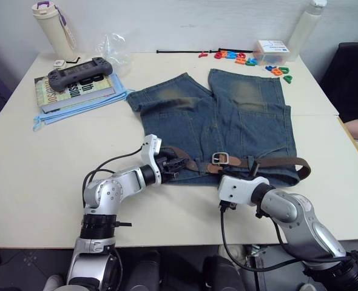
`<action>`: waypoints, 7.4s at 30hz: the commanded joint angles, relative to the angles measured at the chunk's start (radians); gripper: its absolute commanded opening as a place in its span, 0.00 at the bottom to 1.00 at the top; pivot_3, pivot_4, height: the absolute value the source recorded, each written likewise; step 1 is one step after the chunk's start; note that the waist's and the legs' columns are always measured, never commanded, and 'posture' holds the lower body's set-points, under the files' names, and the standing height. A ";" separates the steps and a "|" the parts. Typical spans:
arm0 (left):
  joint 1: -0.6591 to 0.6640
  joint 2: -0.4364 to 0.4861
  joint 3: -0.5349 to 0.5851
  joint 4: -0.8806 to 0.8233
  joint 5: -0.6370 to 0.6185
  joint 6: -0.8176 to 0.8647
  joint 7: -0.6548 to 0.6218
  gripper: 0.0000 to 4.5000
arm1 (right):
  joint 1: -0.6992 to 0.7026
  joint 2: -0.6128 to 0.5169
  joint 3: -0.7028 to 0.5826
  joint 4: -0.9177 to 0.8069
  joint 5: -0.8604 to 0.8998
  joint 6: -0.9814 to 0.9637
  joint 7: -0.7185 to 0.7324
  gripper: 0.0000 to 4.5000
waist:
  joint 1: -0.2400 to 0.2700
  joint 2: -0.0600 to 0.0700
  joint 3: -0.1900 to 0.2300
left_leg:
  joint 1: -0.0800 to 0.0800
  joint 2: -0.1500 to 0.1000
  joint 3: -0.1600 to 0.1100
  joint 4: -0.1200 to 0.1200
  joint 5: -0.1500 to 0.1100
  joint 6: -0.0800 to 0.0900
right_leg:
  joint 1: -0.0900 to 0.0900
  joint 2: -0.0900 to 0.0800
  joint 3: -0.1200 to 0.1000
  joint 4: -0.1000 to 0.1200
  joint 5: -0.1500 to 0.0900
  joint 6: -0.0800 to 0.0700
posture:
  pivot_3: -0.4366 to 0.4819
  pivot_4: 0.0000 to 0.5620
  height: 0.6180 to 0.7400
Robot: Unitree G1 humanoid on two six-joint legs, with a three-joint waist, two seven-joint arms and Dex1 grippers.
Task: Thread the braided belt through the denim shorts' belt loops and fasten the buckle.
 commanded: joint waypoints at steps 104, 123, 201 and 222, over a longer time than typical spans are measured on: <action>0.066 0.140 -0.464 -0.282 0.972 -0.774 -0.036 0.87 | -0.201 0.004 -0.112 -0.220 -0.005 0.164 0.130 0.00 | -0.001 0.011 0.007 | 0.014 0.018 0.017 -0.001 -0.015 -0.008 | 0.011 0.015 0.004 -0.010 -0.003 -0.007 | 0.48 0.27 0.54; 0.083 0.116 -0.462 -0.228 0.985 -0.809 -0.109 0.00 | -0.186 0.026 -0.139 -0.230 0.003 0.187 0.111 0.07 | -0.001 0.011 0.007 | 0.014 0.018 0.017 -0.001 -0.015 -0.007 | 0.011 0.015 0.004 -0.010 -0.003 -0.007 | 0.48 0.27 0.54; 0.086 0.095 -0.441 -0.133 0.984 -0.639 -0.212 0.00 | -0.073 0.455 -0.092 -0.224 0.099 0.649 -0.094 0.01 | -0.004 0.011 0.006 | 0.006 0.017 0.019 0.003 -0.014 -0.007 | -0.004 0.015 0.006 0.006 -0.004 -0.008 | 0.48 0.27 0.54; 0.110 0.065 -0.352 -0.177 0.949 -0.712 -0.148 0.00 | -0.150 0.213 0.112 -0.145 -0.060 0.569 -0.149 0.83 | -0.003 0.011 0.006 | 0.006 0.018 0.020 0.003 -0.014 -0.007 | -0.004 0.015 0.006 0.006 -0.004 -0.009 | 0.48 0.27 0.54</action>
